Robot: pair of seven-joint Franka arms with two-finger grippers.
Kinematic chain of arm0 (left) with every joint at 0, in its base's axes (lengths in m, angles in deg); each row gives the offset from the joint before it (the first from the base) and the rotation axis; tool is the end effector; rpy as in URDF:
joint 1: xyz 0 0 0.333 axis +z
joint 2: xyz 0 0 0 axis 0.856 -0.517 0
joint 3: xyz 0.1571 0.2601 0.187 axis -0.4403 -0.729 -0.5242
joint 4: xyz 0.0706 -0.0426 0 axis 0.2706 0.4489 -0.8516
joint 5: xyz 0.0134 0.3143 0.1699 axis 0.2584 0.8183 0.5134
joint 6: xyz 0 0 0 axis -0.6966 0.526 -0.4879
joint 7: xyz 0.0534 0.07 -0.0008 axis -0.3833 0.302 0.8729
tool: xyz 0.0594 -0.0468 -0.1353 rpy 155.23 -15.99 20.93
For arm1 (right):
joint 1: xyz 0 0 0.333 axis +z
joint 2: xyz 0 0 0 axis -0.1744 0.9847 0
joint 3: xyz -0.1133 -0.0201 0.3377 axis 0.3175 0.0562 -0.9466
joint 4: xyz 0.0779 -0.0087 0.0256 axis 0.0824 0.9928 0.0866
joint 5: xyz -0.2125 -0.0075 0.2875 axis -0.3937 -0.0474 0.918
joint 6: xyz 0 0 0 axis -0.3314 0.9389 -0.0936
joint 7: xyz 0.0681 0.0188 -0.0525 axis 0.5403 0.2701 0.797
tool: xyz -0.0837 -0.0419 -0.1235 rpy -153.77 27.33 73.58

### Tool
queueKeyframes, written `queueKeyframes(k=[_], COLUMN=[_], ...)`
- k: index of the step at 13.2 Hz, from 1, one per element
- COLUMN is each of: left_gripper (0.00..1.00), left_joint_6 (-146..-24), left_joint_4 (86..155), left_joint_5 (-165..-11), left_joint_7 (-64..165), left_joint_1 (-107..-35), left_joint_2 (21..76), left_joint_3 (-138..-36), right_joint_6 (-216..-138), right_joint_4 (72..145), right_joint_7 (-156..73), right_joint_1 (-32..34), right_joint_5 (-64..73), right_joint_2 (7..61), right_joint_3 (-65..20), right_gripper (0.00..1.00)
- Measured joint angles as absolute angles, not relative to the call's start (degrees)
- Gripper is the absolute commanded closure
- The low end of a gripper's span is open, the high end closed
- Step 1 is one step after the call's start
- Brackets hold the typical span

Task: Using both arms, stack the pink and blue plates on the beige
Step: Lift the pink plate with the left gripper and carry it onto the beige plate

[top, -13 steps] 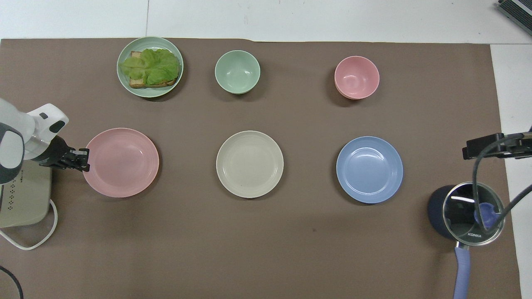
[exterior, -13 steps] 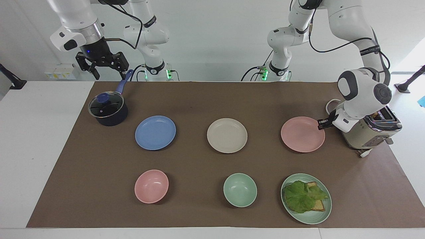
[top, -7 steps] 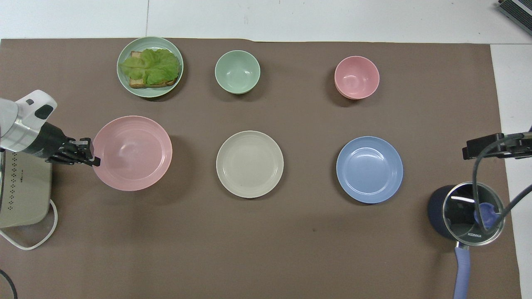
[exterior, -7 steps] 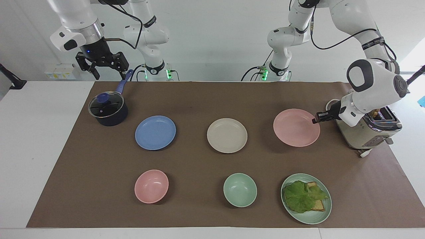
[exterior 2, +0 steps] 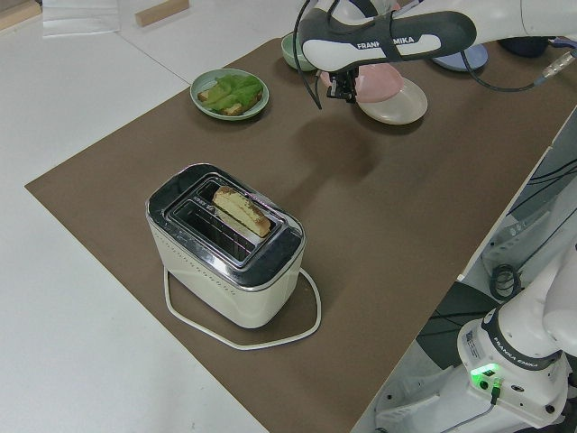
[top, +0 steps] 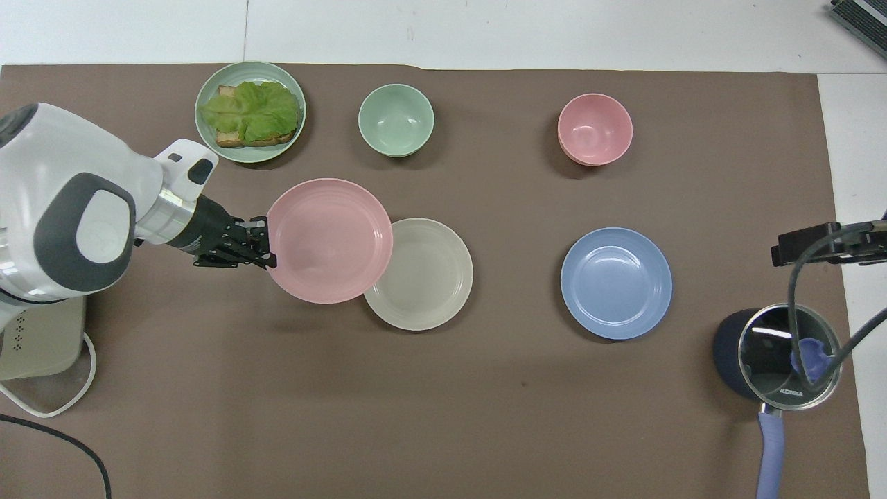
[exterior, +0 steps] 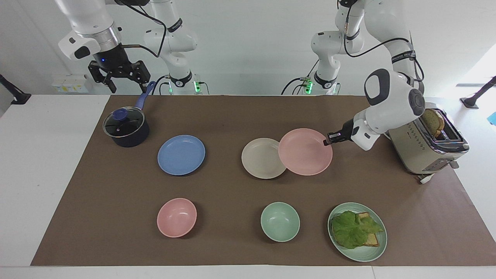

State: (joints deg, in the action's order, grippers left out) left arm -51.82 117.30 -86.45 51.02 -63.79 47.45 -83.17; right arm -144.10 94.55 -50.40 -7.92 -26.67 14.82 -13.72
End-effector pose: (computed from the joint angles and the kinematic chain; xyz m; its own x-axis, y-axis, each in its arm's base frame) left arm 0.5359 -0.1604 0.4281 0.9363 0.1570 -0.3142 0.2579 -0.9145 0.3118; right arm 0.4828 0.0003 0.6450 0.9996 -0.0127 -0.0238 -0.0126 -0.9999 0.0049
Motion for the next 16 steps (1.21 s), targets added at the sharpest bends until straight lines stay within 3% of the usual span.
queueKeyframes(k=[6,13,14,15,16], left_gripper=[1.00,1.00,0.66,0.01,0.00], left_joint_6=[-66.1,-73.1,-73.4,-73.6,-73.9], left_joint_4=[123.9,128.9,128.9,128.9,128.9], left_joint_5=[-89.2,-89.5,-89.5,-89.5,-89.5], left_joint_7=[59.1,59.5,59.5,59.5,59.5], left_joint_1=[-74.5,-75.9,-76.0,-76.0,-76.0], left_joint_2=[47.8,47.4,47.2,47.2,47.2], left_joint_3=[-83.1,-83.3,-83.3,-83.3,-83.3], right_joint_6=[-144.1,-144.1,-144.1,-144.1,-144.1], right_joint_4=[94.6,94.6,94.6,94.6,94.6], right_joint_7=[-50.4,-50.4,-50.4,-50.4,-50.4], right_joint_1=[-7.9,-7.9,-7.9,-7.9,-7.9], right_joint_5=[-26.7,-26.7,-26.7,-26.7,-26.7], right_joint_2=[14.8,14.8,14.8,14.8,14.8], right_joint_3=[-13.7,-13.7,-13.7,-13.7,-13.7], right_gripper=[0.00,0.00,0.00,0.00,0.00])
